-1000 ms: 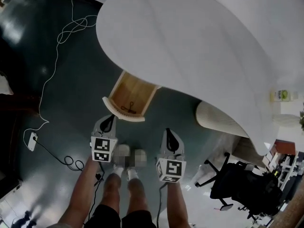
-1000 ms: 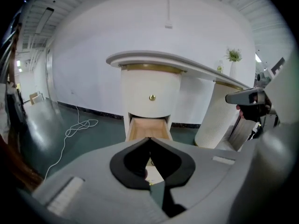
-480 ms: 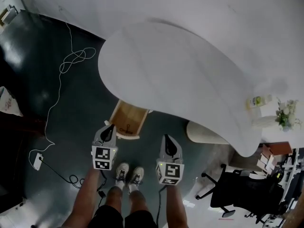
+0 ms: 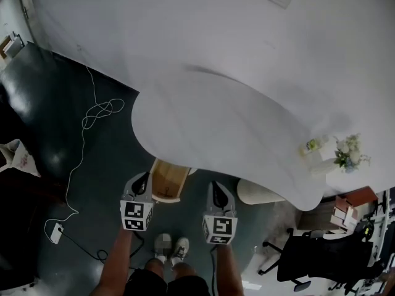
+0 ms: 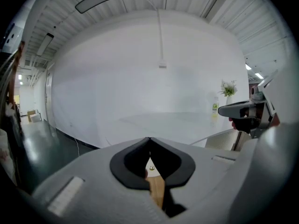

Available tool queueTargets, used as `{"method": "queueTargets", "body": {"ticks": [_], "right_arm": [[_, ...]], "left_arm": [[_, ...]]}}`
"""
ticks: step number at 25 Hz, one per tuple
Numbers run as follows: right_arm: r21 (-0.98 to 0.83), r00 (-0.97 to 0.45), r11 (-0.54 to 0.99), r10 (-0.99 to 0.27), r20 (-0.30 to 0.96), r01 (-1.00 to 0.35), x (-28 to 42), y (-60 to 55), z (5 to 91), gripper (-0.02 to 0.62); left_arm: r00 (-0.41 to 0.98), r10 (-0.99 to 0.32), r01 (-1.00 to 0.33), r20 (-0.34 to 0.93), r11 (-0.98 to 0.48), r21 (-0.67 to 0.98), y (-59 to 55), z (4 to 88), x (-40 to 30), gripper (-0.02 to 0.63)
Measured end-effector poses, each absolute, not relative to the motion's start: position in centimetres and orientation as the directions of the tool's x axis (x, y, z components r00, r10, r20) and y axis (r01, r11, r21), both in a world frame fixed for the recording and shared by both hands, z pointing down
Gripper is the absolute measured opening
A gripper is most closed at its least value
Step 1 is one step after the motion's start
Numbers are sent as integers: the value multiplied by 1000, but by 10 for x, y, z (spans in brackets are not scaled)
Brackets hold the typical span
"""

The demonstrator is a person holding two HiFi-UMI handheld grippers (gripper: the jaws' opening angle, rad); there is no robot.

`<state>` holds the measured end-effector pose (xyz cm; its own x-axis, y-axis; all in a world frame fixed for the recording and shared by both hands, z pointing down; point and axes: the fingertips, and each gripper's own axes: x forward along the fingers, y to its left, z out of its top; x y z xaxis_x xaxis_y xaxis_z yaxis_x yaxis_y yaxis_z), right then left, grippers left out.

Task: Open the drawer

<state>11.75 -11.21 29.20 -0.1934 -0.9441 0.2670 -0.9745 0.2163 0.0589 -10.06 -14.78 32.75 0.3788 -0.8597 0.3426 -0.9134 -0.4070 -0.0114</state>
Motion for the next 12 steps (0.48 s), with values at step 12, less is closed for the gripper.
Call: {"method": "queueTargets", "body": {"ticks": [12], "right_arm": [[63, -175, 189, -968, 182, -980, 121, -86, 188, 6]], "left_arm": [[394, -885, -905, 248, -420, -60, -126, 222, -105, 9]]}}
